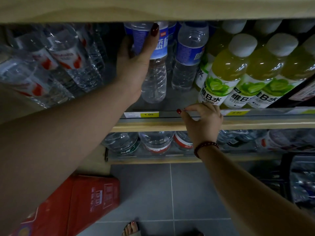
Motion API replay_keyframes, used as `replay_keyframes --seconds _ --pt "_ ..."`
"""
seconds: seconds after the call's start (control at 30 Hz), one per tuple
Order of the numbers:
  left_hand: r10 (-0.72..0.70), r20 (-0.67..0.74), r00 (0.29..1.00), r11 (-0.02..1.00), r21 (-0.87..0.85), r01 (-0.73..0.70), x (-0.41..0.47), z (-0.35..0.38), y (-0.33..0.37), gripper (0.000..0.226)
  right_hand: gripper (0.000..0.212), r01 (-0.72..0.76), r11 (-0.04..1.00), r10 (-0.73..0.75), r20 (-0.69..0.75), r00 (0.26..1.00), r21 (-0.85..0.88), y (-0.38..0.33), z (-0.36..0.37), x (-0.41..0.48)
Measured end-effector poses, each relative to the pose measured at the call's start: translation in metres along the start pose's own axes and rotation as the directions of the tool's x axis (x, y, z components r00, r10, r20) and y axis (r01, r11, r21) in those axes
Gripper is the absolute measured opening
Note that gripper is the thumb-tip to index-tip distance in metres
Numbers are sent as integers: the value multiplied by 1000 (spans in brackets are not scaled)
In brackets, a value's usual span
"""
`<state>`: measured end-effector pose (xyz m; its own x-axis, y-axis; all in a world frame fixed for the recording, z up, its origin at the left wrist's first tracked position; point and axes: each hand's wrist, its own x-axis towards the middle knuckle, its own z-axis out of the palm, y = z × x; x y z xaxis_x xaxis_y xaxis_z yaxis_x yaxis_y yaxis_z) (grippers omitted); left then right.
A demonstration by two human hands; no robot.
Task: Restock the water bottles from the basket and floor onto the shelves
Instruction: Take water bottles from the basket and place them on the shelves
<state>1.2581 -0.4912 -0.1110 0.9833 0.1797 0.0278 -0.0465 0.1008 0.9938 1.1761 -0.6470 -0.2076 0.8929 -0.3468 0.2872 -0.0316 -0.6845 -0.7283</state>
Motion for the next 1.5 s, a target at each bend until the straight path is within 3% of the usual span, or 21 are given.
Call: replay_keyframes --seconds 0.17,0.37,0.6,0.7,0.87,1.27,1.5 --pt "69 20 997 996 58 -70 9 12 -20 43 14 42 999 -42 -40 998 -1 6 4 -2" --pt "79 23 997 995 62 -81 0 7 -40 78 15 42 999 -40 -65 997 26 6 6 -4" --pt "32 143 989 988 145 -53 -6 -5 -41 45 16 36 999 -34 -52 998 25 6 6 -4" --pt "-32 201 979 959 282 -26 -5 -20 -46 51 16 38 999 -36 -54 998 26 6 5 -3" --pt "-116 165 979 860 509 16 -4 -36 -62 66 14 42 999 -40 -55 998 34 5 5 -4" --pt "-92 36 995 881 470 65 13 -18 -65 69 14 70 997 -68 -85 994 16 8 8 -6" --pt "-87 33 996 897 438 64 21 -10 -67 67 15 94 995 -93 -115 989 9 8 10 -6"
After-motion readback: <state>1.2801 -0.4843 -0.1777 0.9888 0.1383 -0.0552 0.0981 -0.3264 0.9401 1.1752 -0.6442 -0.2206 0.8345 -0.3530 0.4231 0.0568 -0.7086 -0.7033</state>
